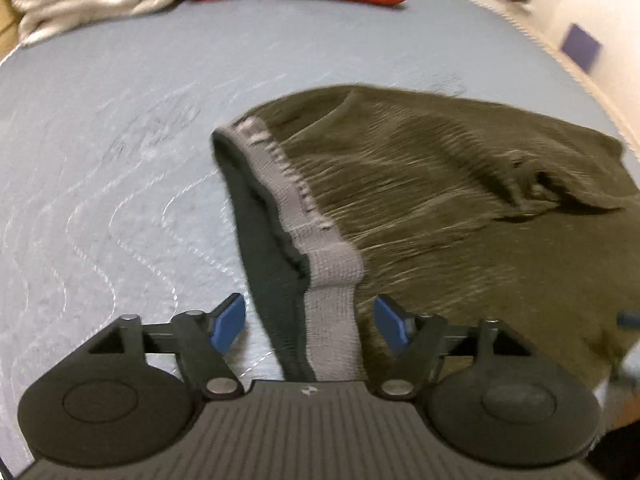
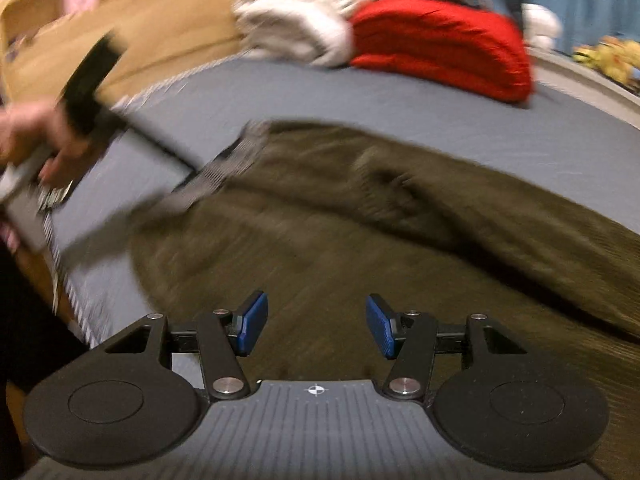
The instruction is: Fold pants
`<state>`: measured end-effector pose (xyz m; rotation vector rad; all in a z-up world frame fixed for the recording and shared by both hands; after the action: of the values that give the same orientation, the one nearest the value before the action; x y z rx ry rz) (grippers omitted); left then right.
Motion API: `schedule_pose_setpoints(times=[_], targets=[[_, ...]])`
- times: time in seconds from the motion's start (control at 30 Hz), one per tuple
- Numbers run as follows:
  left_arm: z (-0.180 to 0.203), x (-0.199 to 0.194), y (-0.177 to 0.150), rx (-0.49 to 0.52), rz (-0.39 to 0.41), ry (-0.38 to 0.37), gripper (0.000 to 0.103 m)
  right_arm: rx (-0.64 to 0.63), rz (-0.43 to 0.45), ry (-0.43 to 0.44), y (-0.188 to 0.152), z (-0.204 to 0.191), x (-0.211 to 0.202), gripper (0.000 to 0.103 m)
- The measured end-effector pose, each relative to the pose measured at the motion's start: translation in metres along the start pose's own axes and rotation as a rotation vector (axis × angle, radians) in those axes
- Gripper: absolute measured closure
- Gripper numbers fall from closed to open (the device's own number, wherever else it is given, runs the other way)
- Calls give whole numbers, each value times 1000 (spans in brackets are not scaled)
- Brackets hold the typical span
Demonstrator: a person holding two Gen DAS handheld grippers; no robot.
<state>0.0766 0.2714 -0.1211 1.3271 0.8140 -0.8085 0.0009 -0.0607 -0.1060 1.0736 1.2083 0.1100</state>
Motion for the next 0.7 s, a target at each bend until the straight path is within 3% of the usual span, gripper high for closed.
schedule_pose_setpoints(times=[0.17,0.37,0.43,0.5,0.53,0.6,0.7], targets=[[-7,22,-4,-72,-47,-38,21,-173,-50,76,-23,-44,10,46],[0,42,-17,-41,-89,-31,24,-250,-136,106,-39,-60,27,50],[4,46,-18,-18,-81,-39,32,-288,-160,99,-43,-63,32,65],[8,45,-18,-2,-71,-53,51,-325,-151,93,-43,-66,37,79],[9,42,-17,-1,-65,-60,57,-334,-151,95,-42,-68,36,81],[7,35,-14,1,-46,-58,80,-351,-151,98,-41,-69,33,87],[1,14,-7,-18,-6,-86,86,-397,-137,101,-38,-76,32,91]])
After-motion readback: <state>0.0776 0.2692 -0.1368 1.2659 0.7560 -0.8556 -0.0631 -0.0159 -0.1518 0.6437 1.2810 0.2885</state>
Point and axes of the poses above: each gripper's, at about its wrist camera, not at the fingertips, and x roughly the way its jaws point, z to its right, y to its top, the point moved 10 cm from there along x, roughly the way its jaws point
